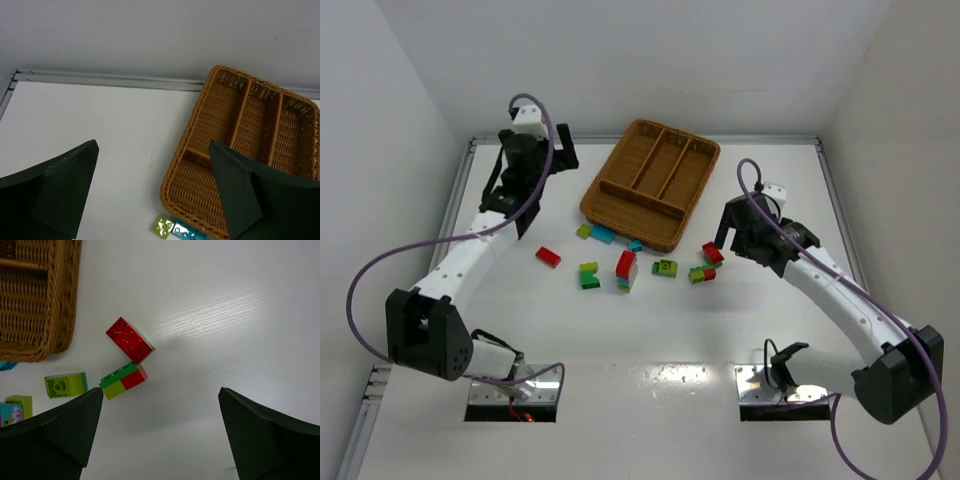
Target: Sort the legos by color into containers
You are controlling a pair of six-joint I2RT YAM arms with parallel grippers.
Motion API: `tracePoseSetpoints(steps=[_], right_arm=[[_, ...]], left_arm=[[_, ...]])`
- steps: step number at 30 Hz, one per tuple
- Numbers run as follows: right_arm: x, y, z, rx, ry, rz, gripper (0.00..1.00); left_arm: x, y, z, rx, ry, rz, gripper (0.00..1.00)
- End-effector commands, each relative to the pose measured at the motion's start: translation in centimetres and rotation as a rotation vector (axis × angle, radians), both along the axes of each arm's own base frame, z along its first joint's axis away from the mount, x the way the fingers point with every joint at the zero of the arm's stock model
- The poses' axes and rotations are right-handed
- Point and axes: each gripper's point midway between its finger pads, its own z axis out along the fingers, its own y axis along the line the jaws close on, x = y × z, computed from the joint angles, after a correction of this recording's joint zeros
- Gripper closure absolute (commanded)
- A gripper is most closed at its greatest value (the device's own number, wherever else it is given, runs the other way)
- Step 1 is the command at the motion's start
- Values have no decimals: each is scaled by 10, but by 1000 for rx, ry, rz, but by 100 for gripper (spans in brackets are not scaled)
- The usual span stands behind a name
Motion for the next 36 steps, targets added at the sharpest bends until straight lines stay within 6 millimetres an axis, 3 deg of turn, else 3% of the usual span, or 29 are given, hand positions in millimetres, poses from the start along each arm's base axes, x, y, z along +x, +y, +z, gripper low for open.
tracePoseSetpoints(steps=[1, 7, 8, 10, 11, 14, 17, 20, 21, 22, 24, 27, 30, 31, 32, 36], right_arm=[[6, 4, 9, 33, -51, -11, 0], [12, 18, 8, 63, -89, 92, 0], [14, 22, 9, 68, -95, 115, 0], [10, 23, 0, 67, -73, 139, 0], [11, 25, 1, 70, -79, 152, 0], [8, 32, -11, 67, -52, 219, 0], [7, 54, -12, 93, -61, 382, 0], [13, 60, -25, 64, -7, 427, 0], [20, 63, -21, 63, -4, 427, 0], [26, 60, -35, 41, 49, 407, 3], [38, 63, -37, 16, 66, 415, 12], [48, 65, -60, -61, 158, 442, 12], [58, 61, -75, -102, 169, 462, 6], [57, 56, -81, -112, 173, 465, 6], [61, 56, -80, -107, 162, 487, 6], [62, 50, -102, -97, 221, 493, 19]], left_arm=[[-35, 3, -69, 33, 350, 10, 1], [-35, 19, -77, -152, 336, 44, 1], [-37, -3, -73, -191, 342, -121, 1], [-36, -5, -87, -224, 412, -128, 1], [-26, -7, -89, -223, 434, -125, 1], [-26, -26, -93, -212, 468, -236, 1], [-28, -48, -80, -164, 423, -290, 1], [-28, -51, -66, -204, 387, -293, 1], [-27, -52, -61, -235, 400, -281, 1], [-28, -57, -62, -251, 419, -300, 1], [-30, -58, -68, -252, 451, -322, 1], [-37, -56, -74, -242, 476, -323, 1], [-46, -62, -69, -225, 460, -341, 9], [-49, -62, -67, -225, 460, -341, 17], [-52, -61, -67, -217, 457, -345, 17], [-57, -61, -76, -219, 486, -349, 17]])
